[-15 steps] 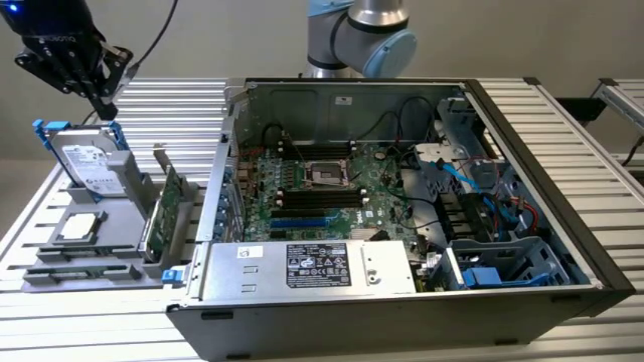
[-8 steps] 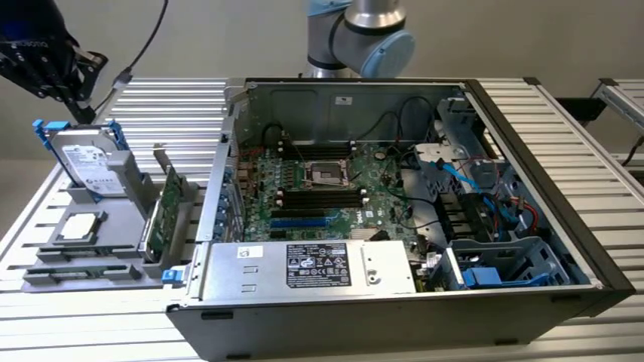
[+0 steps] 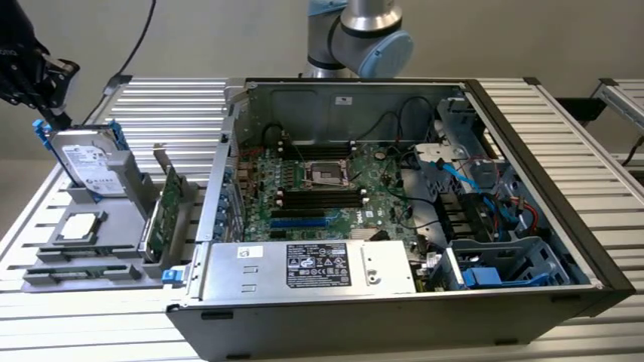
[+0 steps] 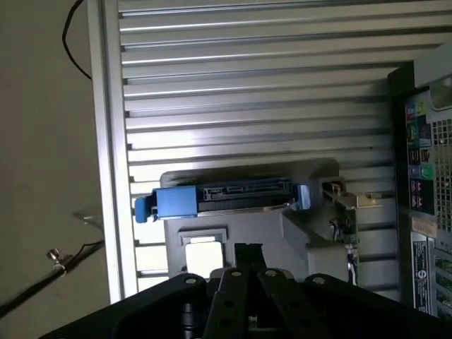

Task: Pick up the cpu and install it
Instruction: 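Reach for the cpu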

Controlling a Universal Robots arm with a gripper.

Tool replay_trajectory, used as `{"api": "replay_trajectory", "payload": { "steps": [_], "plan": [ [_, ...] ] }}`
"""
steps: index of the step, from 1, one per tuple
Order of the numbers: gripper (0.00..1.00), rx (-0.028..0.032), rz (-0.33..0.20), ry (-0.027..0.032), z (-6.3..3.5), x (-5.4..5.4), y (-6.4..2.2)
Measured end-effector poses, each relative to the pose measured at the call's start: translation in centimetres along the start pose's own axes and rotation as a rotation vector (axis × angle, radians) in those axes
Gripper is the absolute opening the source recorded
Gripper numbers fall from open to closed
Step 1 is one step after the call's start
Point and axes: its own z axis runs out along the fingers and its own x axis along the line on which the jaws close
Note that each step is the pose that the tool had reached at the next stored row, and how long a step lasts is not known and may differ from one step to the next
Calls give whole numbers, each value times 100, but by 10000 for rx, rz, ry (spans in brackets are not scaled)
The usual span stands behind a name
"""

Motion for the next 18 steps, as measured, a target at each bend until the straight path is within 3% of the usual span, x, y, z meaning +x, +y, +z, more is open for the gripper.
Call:
{"api": "replay_trajectory", "payload": {
  "steps": [3, 8, 9, 10, 11, 18],
  "plan": [
    [11, -6, 0, 10, 18, 68, -95],
    [11, -45, 3, 68, 35, 89, -278],
    [16, -50, 5, 88, 39, 92, -304],
    [16, -54, 7, 114, 42, 94, -330],
    [23, -58, 8, 140, 45, 95, -354],
    [25, -76, 20, 377, 66, 114, -504]
  ]
}}
